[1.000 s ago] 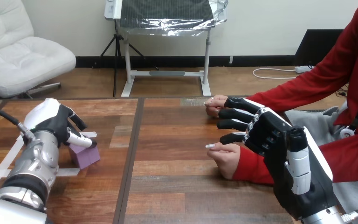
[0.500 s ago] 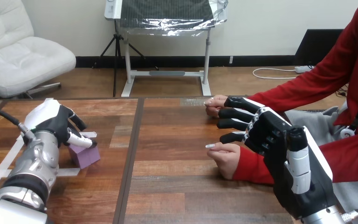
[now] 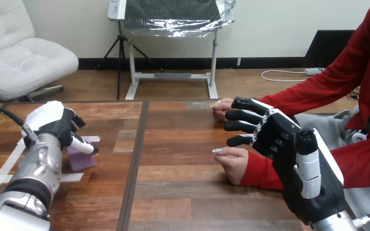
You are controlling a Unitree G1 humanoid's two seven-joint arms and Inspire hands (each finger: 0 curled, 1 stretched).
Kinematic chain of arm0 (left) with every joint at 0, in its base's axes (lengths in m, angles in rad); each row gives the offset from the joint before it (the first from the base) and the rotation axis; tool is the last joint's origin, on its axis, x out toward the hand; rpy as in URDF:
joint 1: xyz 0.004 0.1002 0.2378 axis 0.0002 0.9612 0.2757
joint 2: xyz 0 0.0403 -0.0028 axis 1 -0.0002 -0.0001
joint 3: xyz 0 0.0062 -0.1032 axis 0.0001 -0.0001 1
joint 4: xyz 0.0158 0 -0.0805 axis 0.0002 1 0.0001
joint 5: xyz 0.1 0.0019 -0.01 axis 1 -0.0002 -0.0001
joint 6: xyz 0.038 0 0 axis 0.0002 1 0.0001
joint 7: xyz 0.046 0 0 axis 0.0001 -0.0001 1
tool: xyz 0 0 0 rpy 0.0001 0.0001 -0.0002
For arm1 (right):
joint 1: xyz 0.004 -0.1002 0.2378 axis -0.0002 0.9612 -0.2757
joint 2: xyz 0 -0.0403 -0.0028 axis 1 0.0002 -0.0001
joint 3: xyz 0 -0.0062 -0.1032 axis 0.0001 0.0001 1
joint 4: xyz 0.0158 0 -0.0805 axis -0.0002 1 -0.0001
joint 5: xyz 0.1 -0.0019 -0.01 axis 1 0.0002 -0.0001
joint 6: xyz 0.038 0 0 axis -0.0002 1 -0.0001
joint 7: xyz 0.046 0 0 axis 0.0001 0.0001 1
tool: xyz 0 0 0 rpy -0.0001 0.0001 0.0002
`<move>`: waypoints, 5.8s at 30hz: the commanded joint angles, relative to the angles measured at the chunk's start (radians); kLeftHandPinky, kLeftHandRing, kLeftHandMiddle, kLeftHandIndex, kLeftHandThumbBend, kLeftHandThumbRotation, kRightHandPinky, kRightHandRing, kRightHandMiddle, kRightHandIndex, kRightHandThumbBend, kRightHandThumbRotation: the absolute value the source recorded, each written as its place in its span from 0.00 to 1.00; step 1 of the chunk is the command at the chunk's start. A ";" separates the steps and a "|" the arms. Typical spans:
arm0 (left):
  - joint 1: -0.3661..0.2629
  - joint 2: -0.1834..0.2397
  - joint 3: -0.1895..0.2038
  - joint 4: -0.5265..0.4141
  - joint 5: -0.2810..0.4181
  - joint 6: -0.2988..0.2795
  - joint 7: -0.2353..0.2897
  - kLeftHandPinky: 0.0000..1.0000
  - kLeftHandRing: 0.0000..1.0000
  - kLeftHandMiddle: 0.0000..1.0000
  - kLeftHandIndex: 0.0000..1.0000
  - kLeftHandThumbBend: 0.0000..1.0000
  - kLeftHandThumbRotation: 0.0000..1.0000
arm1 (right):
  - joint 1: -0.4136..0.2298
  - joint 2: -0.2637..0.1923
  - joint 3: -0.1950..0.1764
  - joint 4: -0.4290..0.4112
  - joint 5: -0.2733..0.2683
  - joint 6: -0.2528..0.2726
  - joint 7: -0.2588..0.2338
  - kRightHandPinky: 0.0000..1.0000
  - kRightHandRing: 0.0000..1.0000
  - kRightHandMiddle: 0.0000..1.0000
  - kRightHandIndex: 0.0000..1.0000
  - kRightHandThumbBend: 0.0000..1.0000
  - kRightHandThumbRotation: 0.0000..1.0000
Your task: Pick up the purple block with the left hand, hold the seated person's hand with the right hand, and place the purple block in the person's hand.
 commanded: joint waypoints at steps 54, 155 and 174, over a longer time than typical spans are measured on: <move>-0.058 -0.002 0.019 -0.040 -0.034 -0.037 0.043 0.64 0.69 0.68 0.68 0.77 0.34 | -0.052 0.015 0.000 -0.018 0.014 -0.009 -0.008 0.64 0.74 0.76 0.78 0.87 1.00; -0.134 -0.042 -0.225 0.037 0.219 0.144 -0.099 0.96 0.94 0.94 0.93 0.88 0.74 | -0.048 0.014 0.010 -0.015 0.005 -0.025 0.004 0.61 0.73 0.75 0.78 0.87 1.00; -0.133 -0.055 -0.232 0.039 0.203 0.167 -0.189 0.99 0.94 0.94 0.92 0.81 0.80 | -0.051 0.013 0.004 -0.007 0.016 -0.041 0.013 0.61 0.72 0.75 0.78 0.86 1.00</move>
